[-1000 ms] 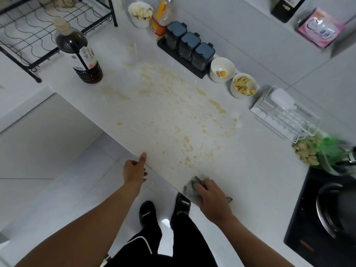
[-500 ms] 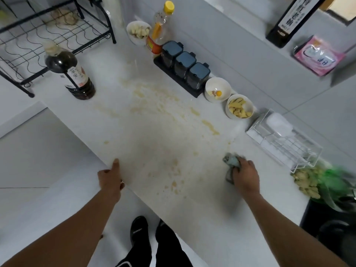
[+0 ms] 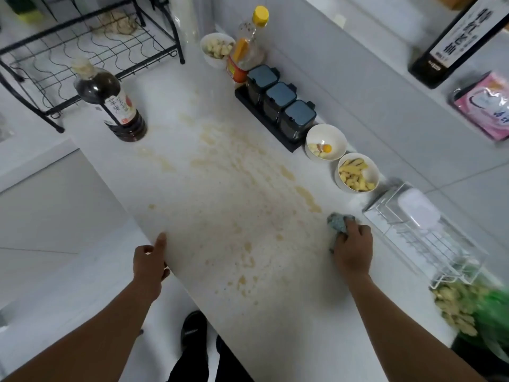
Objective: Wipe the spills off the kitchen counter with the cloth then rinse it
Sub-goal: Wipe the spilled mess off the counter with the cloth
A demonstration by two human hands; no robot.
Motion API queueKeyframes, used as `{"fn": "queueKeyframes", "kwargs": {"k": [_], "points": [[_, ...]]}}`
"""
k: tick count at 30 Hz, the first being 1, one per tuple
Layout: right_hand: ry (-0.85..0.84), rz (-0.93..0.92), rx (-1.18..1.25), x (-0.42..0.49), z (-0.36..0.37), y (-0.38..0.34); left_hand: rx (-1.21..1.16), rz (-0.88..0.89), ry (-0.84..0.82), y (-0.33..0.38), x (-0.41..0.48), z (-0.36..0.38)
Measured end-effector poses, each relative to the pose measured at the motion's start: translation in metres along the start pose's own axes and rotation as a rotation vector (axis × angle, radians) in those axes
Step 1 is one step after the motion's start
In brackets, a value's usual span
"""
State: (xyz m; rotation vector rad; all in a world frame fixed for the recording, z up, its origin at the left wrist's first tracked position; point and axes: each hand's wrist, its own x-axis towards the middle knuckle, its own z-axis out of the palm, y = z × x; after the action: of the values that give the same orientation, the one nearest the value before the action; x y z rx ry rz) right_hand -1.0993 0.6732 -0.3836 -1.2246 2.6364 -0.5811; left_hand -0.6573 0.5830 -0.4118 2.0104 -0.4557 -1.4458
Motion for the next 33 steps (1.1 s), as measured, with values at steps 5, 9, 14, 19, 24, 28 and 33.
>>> {"fn": "queueKeyframes", "kwargs": {"k": [5,9,14,19,24,28,33], "points": [[0.017,0.0,0.0,-0.001,0.0,0.001,-0.018,-0.009,-0.023,0.0,-0.003,-0.001],[-0.065,-0.16,-0.005,-0.01,0.0,0.002,-0.011,-0.022,-0.017,0.001,-0.004,-0.002],[-0.075,-0.275,-0.093,-0.034,0.002,0.004,-0.003,-0.026,-0.03,0.004,-0.004,-0.002],[-0.077,-0.226,-0.125,-0.04,0.001,-0.005,0.015,-0.028,-0.067,0.005,-0.005,-0.005],[-0.053,-0.102,-0.1,-0.044,-0.002,-0.008,0.026,-0.032,-0.11,0.005,-0.001,-0.009],[-0.144,-0.394,-0.21,-0.066,0.002,-0.013,0.022,-0.041,-0.143,0.005,0.003,-0.014],[-0.098,-0.179,-0.179,-0.077,0.001,-0.022,0.045,-0.043,-0.182,0.005,0.009,-0.017]]}}
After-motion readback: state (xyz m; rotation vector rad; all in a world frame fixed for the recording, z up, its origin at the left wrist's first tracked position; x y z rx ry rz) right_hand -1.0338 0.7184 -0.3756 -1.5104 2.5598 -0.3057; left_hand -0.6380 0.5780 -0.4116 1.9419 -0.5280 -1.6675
